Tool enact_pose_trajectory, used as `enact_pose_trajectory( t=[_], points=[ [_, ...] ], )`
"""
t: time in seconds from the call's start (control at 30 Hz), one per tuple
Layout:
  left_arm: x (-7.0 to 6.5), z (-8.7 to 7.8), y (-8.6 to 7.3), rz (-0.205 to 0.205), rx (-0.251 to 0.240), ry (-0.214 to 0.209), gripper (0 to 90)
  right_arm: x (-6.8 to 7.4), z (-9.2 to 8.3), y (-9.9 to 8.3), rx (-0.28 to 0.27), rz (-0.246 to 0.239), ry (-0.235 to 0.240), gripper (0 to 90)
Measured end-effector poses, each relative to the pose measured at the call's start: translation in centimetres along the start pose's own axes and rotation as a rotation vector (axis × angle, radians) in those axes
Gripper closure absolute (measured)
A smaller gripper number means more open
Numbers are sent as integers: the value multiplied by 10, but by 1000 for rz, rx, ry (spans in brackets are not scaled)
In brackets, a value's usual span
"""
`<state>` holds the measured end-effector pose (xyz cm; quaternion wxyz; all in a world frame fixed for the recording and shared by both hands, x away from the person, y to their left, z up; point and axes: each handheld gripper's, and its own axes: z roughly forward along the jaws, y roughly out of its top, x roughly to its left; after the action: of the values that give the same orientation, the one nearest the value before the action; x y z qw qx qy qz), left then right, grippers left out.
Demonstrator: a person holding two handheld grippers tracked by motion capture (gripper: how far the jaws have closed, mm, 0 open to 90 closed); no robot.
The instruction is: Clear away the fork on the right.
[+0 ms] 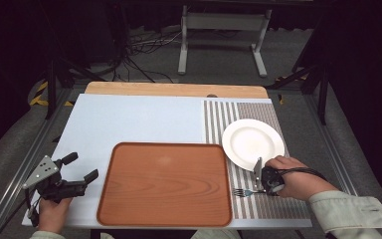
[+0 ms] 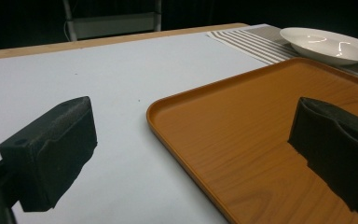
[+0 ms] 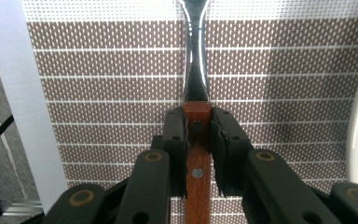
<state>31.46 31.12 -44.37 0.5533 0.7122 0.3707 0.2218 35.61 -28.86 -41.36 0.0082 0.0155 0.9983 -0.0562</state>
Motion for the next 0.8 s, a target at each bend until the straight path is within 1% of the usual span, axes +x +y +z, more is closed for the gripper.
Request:
enact_pose_trajectory(
  t=[0.07,0.17,0.2,0.37,0.47,0.67,0.73,0.77,0.8],
  points=[
    [0,0,0,1,0,1,16,0,0,0,-9,-3,-3,781],
    [0,0,0,-1,-1,1,16,1,-4,1,-10,-8,-18,783],
    [0,0,0,-1,0,1,16,0,-6,1,-13,-11,-15,783],
    [0,0,0,0,0,1,16,1,-19,-1,-41,8,-36,784],
    [0,0,0,0,0,1,16,2,-26,-2,-59,20,-40,784],
    [0,0,0,0,-1,1,16,2,-41,-3,-111,46,-62,784],
    [0,0,0,-1,0,0,16,2,-43,-3,-116,48,-63,784],
    [0,0,0,-1,0,0,16,2,-46,-2,-126,69,-65,784],
    [0,0,0,-1,-1,0,16,2,-48,-2,-139,73,-67,784]
  ],
)
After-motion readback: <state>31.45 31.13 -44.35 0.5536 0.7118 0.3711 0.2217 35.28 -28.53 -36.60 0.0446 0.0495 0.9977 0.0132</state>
